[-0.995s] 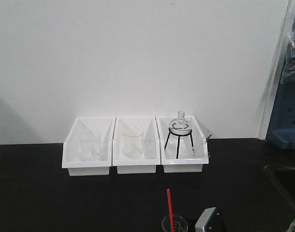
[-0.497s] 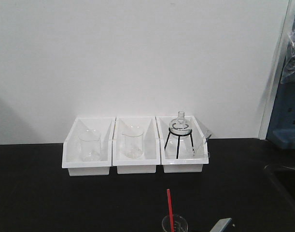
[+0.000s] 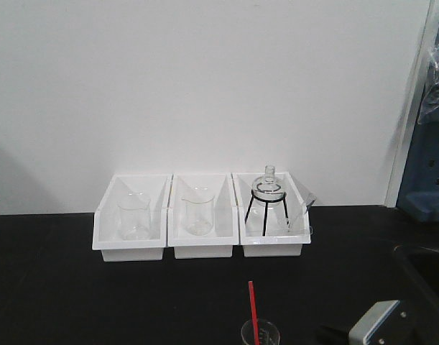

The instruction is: Grab beaker from right and move to left

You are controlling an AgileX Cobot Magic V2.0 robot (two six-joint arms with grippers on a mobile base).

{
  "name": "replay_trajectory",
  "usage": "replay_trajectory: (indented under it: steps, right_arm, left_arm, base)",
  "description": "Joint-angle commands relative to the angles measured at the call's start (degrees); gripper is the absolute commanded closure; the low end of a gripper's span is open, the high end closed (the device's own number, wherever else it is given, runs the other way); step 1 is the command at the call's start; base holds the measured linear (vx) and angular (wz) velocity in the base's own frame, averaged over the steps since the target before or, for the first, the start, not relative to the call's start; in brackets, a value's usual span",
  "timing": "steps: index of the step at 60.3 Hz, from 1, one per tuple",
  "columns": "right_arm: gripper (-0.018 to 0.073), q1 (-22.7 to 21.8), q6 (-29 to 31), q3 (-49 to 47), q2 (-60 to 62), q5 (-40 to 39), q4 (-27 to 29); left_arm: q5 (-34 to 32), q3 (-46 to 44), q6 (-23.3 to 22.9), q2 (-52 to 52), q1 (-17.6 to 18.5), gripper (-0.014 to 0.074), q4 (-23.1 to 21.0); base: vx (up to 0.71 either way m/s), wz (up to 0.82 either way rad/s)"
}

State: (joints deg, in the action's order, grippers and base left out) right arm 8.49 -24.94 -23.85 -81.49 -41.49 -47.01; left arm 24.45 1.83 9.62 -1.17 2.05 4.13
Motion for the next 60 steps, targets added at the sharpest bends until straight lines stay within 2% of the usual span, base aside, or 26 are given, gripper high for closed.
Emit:
replay_trajectory:
  steps: [1,5,17,22,39,60]
  right_arm:
    - [0.0496,-0.25,-6.59,-1.00,10.23,5.82,1.07]
    - [0.0574,-0.25,-11.33,-1.00,16.87,12.99,1.00]
    - [0.0566,-0.19,-22.80,-1.00,32.94,30.52,-0.47]
    - [0.0564,-0.14,-24.81,-1.00,38.99,35.26,-0.52]
    - [0.0564,-0.14,-25.02,-1.00,51.01,37.47,-0.46]
    - [0.0564,-0.14,-25.02,-1.00,52.56,37.47,-0.52]
  left_arm:
    - [-4.39,1.06,-0.06,-0.36,0.36,0.0603,0.01]
    - [-4.39,1.06,-0.06,-0.36,0.36,0.0603,0.01]
    - [-4.39,1.06,-0.06,-0.36,0.36,0.0603,0.01]
    - [-4.39,1.06,-0.06,-0.36,0.36,0.0603,0.01]
    - [-4.39,1.06,-0.06,-0.36,0.36,0.0603,0.01]
    - [-4.39,1.06,-0.06,-0.36,0.36,0.0603,0.01]
  base:
    - [0.00,0.00]
    - [0.00,0.00]
    - [0.00,0.00]
    - [0.00,0.00]
    - [0.00,0.00]
    - [0.00,0.00]
